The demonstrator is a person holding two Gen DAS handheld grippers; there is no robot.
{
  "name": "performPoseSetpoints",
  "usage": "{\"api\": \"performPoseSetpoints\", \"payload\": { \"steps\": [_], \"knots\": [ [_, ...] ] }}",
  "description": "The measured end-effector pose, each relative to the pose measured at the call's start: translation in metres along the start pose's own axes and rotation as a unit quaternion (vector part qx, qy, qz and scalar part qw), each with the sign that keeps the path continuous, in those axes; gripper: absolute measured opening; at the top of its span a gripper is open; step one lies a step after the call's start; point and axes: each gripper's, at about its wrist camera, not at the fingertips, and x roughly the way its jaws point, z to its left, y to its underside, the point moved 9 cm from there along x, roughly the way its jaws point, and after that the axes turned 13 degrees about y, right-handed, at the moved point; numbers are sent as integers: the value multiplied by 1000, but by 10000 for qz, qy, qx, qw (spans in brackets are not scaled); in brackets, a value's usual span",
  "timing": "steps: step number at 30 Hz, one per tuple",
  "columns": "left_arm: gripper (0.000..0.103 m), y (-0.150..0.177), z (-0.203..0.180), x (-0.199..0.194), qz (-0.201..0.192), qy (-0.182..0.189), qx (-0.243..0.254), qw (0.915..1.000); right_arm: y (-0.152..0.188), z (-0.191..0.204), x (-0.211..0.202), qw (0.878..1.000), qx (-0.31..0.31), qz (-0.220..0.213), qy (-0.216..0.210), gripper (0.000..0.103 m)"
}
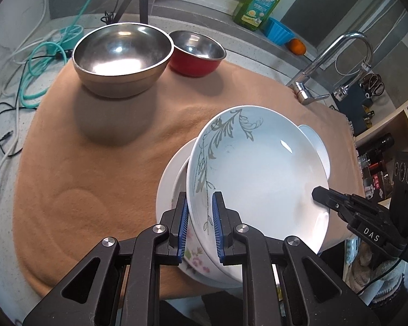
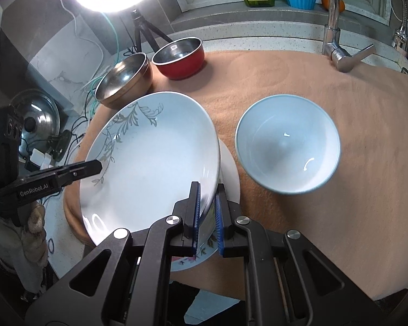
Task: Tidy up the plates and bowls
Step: 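Lift the leaf-pattern plate with the left tool over the pink plate stack, then lower the leaf-pattern plate onto the pink plates and open the left tool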
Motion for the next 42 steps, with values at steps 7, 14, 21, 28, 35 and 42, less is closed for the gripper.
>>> {"api": "performPoseSetpoints", "payload": {
  "steps": [7,14,21,28,35,42],
  "knots": [
    [15,6,6,3,48,-91,9,9999,12,3,11,9999,-6,166,-9,10],
    [15,13,10,8,116,-128,-19,9998,15,4,16,9997,-49,233,35,10],
    [15,14,10,11,137,-148,-25,9998,18,5,22,9996,-93,277,63,10],
    [15,16,10,15,170,-176,2,9997,21,3,25,9995,-94,305,84,10],
    [15,17,10,19,202,-216,31,9996,21,3,25,9994,-135,300,135,10],
    [15,19,9,21,224,-273,100,9993,24,1,27,9990,-140,386,174,11]
  ]
}}
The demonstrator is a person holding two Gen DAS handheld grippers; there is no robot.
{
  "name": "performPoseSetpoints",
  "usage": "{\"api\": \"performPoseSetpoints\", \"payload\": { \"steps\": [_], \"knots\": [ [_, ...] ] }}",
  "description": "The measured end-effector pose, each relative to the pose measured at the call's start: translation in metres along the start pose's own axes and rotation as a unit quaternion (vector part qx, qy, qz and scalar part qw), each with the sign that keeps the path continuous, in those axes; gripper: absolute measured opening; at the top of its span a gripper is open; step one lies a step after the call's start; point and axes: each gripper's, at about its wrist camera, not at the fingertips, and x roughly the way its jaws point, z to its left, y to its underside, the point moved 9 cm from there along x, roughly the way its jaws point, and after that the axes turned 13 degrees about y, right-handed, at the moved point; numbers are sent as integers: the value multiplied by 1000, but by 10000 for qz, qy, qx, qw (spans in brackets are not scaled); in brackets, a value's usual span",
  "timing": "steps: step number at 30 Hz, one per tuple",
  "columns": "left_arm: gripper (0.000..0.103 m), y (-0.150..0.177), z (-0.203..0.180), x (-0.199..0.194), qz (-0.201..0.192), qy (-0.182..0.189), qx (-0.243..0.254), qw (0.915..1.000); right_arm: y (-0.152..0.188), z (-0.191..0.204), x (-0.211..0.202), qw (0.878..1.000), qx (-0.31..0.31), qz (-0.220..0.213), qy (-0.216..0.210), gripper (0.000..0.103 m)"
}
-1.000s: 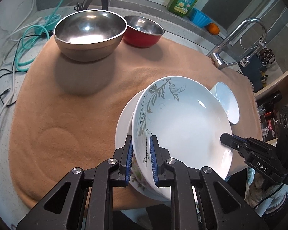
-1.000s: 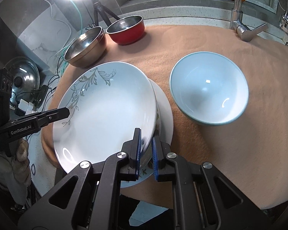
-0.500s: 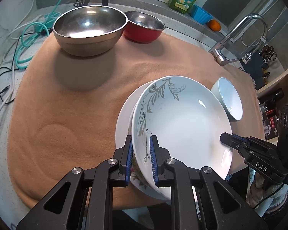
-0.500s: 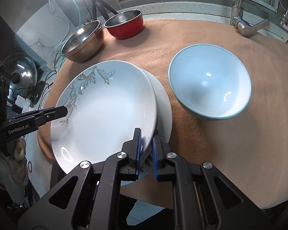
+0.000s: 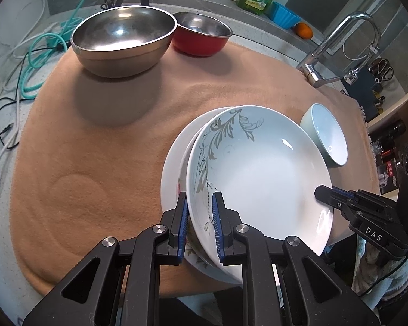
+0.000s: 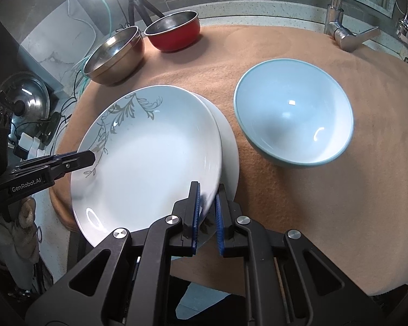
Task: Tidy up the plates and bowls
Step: 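Lower the leaf-pattern plate onto the pink plates and open the left tool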
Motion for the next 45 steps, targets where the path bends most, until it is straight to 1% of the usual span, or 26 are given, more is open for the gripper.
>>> {"api": "performPoseSetpoints", "payload": {
  "steps": [5,10,14,18,22,27,35,38,42,45],
  "knots": [
    [15,-2,0,0,-1,-77,73,9999,1,2,1,9999,-112,-21,74,11],
    [15,-2,0,0,-3,-120,111,9999,1,2,1,9999,-150,0,62,12],
    [15,-1,-1,1,24,-223,200,9995,1,3,2,9998,-185,32,88,12],
    [15,-2,-3,2,89,-408,390,9984,1,3,2,9997,-207,66,116,12],
    [15,-2,-3,3,126,-474,467,9977,2,5,2,9996,-221,81,155,13],
    [15,-2,-4,5,207,-678,676,9952,2,6,2,9993,-283,80,234,13],
    [15,-3,-6,8,299,-894,968,9908,2,7,3,9989,-364,69,300,14],
    [15,-3,-5,8,321,-892,982,9906,3,7,3,9988,-379,71,306,14],
    [15,0,-6,8,345,-1013,1130,9878,3,7,2,9986,-410,79,324,14],
    [15,0,-6,8,361,-1001,1136,9878,3,7,2,9986,-413,90,314,14]
  ]
}}
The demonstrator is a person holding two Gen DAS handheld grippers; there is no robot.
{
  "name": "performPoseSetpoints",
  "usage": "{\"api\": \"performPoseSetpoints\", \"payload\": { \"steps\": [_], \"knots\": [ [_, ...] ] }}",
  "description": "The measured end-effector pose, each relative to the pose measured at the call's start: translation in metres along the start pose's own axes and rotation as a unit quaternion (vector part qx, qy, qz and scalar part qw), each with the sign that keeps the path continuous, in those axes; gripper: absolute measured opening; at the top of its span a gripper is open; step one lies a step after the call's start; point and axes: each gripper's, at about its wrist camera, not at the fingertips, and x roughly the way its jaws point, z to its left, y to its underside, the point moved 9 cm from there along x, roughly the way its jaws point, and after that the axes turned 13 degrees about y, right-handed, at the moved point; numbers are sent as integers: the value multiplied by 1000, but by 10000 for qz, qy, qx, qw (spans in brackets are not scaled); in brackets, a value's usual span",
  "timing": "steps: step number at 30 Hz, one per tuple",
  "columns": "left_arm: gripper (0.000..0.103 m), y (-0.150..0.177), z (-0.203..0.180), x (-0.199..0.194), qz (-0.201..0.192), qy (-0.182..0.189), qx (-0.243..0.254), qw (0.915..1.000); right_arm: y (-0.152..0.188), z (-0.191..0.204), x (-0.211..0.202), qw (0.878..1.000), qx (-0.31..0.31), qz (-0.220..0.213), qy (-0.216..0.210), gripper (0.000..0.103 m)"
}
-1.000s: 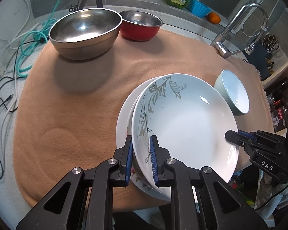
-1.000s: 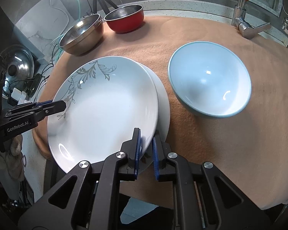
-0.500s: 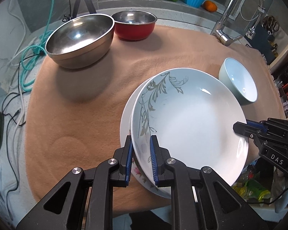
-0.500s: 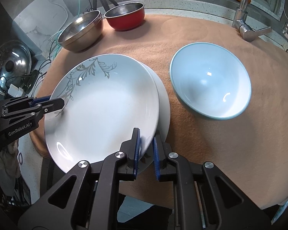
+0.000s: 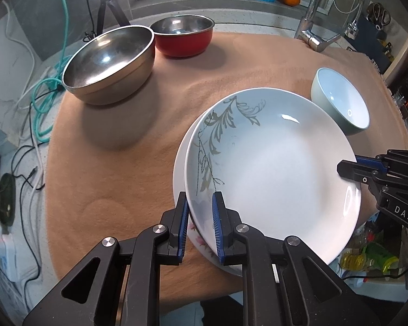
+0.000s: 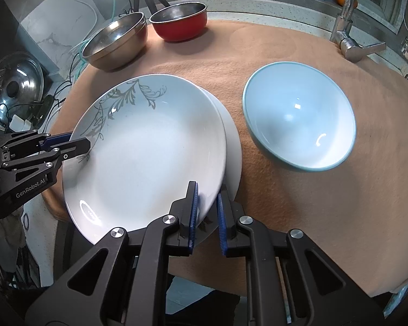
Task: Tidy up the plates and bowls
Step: 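Lower the leaf-pattern plate onto the pink plates and open the left tool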
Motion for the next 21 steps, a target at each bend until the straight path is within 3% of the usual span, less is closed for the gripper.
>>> {"api": "performPoseSetpoints", "payload": {
  "steps": [11,21],
  "knots": [
    [15,1,3,0,52,53,-84,9999,-1,-1,0,9999,-99,-26,44,14],
    [15,0,10,0,26,464,-498,9977,-1,-2,0,9999,-82,11,-62,14]
  ]
}}
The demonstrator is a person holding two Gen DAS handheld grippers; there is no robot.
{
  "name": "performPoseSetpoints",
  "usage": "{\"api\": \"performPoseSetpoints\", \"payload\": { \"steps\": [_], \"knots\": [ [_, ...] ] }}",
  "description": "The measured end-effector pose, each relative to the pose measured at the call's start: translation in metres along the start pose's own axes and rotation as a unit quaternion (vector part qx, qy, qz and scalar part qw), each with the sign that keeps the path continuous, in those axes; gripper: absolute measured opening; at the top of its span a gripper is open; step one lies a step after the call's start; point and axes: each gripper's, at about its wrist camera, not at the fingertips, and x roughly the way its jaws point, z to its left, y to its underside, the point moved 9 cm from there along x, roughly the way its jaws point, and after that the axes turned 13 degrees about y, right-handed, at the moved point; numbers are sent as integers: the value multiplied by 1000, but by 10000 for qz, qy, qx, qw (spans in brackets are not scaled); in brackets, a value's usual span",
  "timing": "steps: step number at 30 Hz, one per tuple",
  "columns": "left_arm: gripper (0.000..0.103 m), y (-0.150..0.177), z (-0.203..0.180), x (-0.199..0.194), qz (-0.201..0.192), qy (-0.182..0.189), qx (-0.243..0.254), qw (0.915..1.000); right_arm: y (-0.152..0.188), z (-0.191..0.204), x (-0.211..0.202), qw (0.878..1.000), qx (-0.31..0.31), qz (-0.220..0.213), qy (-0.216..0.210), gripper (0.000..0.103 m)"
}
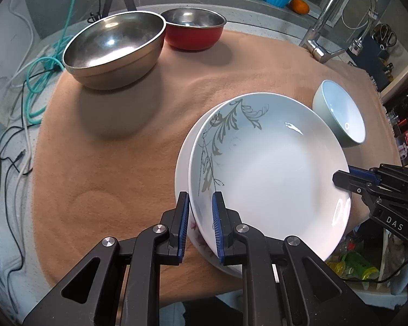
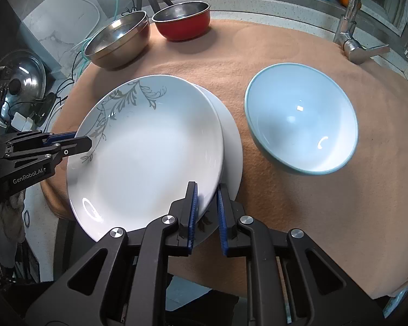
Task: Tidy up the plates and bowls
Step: 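Lower the leaf-pattern plate onto the pink plates and open the left tool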
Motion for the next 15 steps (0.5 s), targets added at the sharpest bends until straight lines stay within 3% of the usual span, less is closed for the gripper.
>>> {"api": "performPoseSetpoints", "payload": {
  "steps": [15],
  "knots": [
    [15,-11,11,-29,-275,396,-214,9986,-21,-11,-30,9988,352,-334,77,14]
  ]
}}
